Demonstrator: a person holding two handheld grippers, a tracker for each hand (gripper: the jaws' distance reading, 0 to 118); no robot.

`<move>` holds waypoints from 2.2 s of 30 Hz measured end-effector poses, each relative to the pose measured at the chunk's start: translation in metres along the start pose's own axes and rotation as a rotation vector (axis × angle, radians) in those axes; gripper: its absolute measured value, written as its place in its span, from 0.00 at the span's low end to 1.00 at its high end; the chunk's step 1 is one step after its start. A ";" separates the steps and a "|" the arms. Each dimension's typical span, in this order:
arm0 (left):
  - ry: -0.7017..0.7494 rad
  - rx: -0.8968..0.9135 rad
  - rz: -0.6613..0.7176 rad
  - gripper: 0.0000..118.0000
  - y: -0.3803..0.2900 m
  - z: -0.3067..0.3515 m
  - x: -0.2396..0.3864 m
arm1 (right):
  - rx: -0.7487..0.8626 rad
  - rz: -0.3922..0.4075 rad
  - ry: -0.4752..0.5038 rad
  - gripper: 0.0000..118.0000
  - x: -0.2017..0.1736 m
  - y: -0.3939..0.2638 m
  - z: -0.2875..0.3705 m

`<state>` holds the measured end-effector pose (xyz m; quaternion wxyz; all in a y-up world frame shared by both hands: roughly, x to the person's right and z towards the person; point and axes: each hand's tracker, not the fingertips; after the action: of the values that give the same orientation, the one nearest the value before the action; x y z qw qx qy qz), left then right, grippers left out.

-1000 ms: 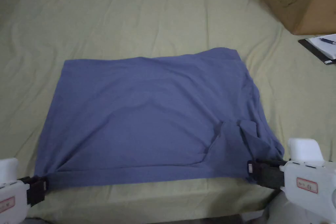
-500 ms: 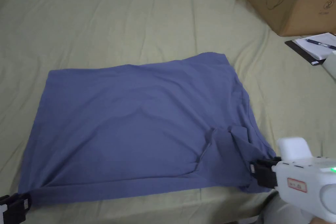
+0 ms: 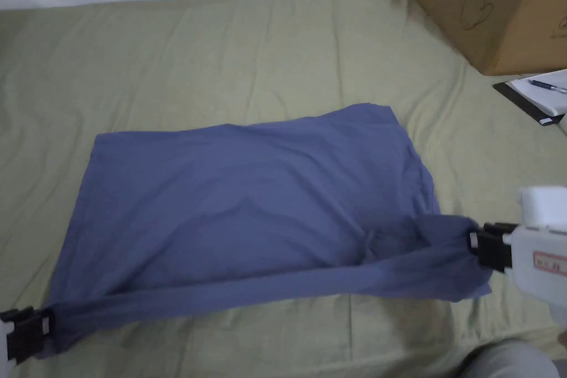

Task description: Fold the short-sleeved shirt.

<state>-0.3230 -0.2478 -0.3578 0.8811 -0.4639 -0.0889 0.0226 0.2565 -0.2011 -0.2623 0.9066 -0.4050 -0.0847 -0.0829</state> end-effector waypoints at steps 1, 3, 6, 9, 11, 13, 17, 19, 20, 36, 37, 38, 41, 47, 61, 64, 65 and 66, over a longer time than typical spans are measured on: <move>-0.008 0.004 -0.005 0.04 0.013 -0.003 0.000 | 0.001 -0.008 0.007 0.01 0.000 0.010 -0.006; -0.018 0.025 -0.031 0.04 0.038 -0.013 0.003 | 0.010 -0.017 0.007 0.01 0.004 0.027 -0.023; 0.012 -0.006 -0.098 0.04 0.074 -0.043 0.016 | -0.039 -0.076 0.007 0.01 0.008 0.045 -0.065; 0.005 -0.052 -0.129 0.04 0.096 -0.079 0.022 | -0.090 -0.064 -0.058 0.01 0.007 0.045 -0.108; 0.017 -0.082 -0.128 0.06 0.100 -0.101 0.021 | -0.116 -0.085 -0.042 0.04 0.008 0.042 -0.126; 0.062 -0.133 -0.112 0.40 0.098 -0.110 0.020 | -0.117 -0.083 -0.055 0.42 0.008 0.036 -0.131; -0.003 -0.088 -0.082 0.89 0.087 -0.087 0.009 | -0.096 -0.069 -0.050 0.80 0.015 0.029 -0.111; -0.015 -0.033 -0.016 0.89 0.081 -0.065 0.004 | -0.054 -0.082 -0.028 0.79 0.018 0.028 -0.091; -0.021 -0.014 -0.002 0.89 0.077 -0.051 -0.001 | -0.030 -0.080 -0.018 0.76 0.018 0.027 -0.078; -0.040 0.069 0.155 0.18 -0.007 -0.007 -0.014 | -0.048 -0.003 0.112 0.00 -0.051 -0.052 -0.027; -0.047 0.066 0.153 0.48 -0.001 -0.013 -0.013 | -0.054 -0.004 0.112 0.00 -0.050 -0.050 -0.031; -0.056 0.045 0.149 0.66 0.005 -0.022 -0.012 | -0.059 -0.005 0.114 0.00 -0.050 -0.050 -0.032; -0.013 0.018 0.118 0.74 0.016 -0.052 -0.010 | -0.055 -0.032 0.125 0.00 -0.046 -0.050 -0.032; 0.130 -0.037 0.133 0.17 0.012 -0.090 -0.004 | -0.058 -0.101 0.099 0.00 -0.030 -0.057 -0.030; 0.056 -0.055 0.101 0.05 0.025 -0.058 0.001 | -0.167 -0.102 0.063 0.65 -0.007 -0.038 -0.110; 0.049 -0.047 0.093 0.05 0.025 -0.051 0.004 | -0.218 -0.029 0.016 0.28 -0.029 -0.044 -0.125; 0.046 -0.045 0.085 0.05 0.025 -0.049 0.005 | -0.192 0.028 -0.038 0.22 -0.034 -0.045 -0.125; 0.045 -0.042 0.081 0.05 0.026 -0.046 0.005 | -0.197 -0.062 0.000 0.13 -0.034 -0.042 -0.123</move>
<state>-0.3087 -0.2705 -0.4038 0.8714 -0.4858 -0.0508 0.0459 0.2254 -0.3176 -0.3204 0.8594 -0.4893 -0.0887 -0.1191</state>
